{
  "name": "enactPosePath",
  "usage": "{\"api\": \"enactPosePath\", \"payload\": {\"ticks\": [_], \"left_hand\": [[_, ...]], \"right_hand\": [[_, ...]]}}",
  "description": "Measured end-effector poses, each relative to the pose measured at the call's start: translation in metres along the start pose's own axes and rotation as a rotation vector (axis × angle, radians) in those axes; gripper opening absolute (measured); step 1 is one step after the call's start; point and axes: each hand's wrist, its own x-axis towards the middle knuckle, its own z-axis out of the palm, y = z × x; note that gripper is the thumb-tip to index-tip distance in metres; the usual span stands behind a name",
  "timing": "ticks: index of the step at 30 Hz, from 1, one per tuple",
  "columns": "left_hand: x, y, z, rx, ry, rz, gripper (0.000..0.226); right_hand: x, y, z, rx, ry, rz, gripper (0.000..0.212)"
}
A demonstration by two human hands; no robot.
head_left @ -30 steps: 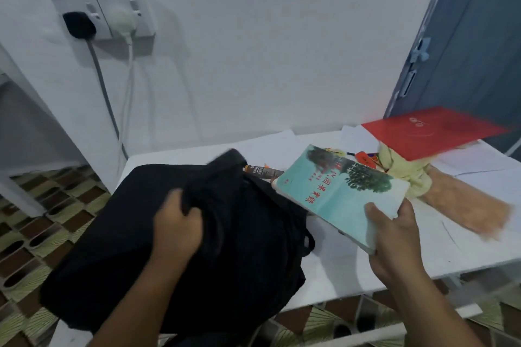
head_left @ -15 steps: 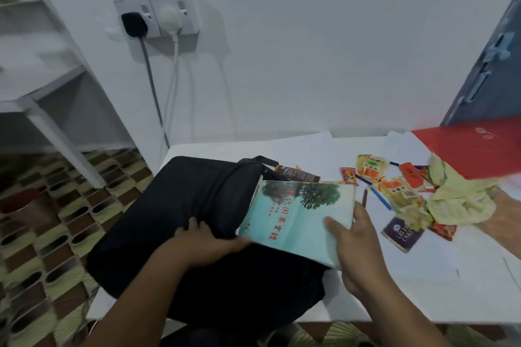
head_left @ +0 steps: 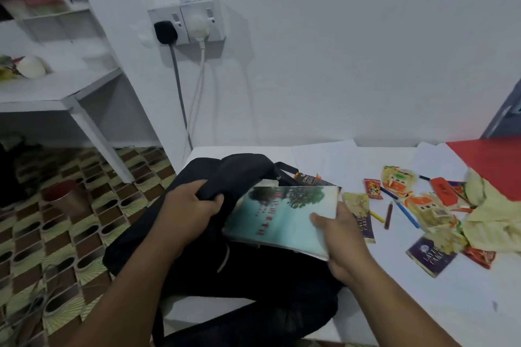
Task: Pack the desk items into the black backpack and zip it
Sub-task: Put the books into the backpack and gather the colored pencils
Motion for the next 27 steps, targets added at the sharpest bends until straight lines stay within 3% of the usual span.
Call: {"api": "enactPosePath", "payload": {"ticks": [4, 10, 14, 16, 19, 24, 27], "left_hand": [[0.002, 0.001, 0.000, -0.034, -0.068, 0.011, 0.015], [0.015, -0.026, 0.004, -0.226, -0.145, -0.103, 0.008], [0.017, -0.063, 0.019, -0.284, -0.117, -0.246, 0.011], [0.015, -0.073, 0.024, -0.363, -0.100, -0.281, 0.013], [0.018, -0.078, 0.023, -0.428, -0.159, -0.292, 0.017], [0.020, -0.086, 0.016, -0.453, -0.261, -0.237, 0.012], [0.017, -0.089, 0.018, -0.475, -0.239, -0.200, 0.011]], "right_hand": [[0.020, 0.022, 0.051, -0.096, -0.061, -0.026, 0.038], [0.050, 0.026, 0.075, -0.649, -0.146, -0.154, 0.057], [0.048, 0.046, 0.035, -0.494, -0.177, -0.123, 0.044], [0.043, 0.058, 0.023, -0.417, -0.101, -0.186, 0.035], [0.042, 0.070, 0.021, -0.494, -0.113, -0.329, 0.028], [0.043, 0.071, 0.023, -0.555, -0.146, -0.426, 0.035], [0.049, 0.075, 0.020, -0.706, -0.174, -0.455, 0.044]]}}
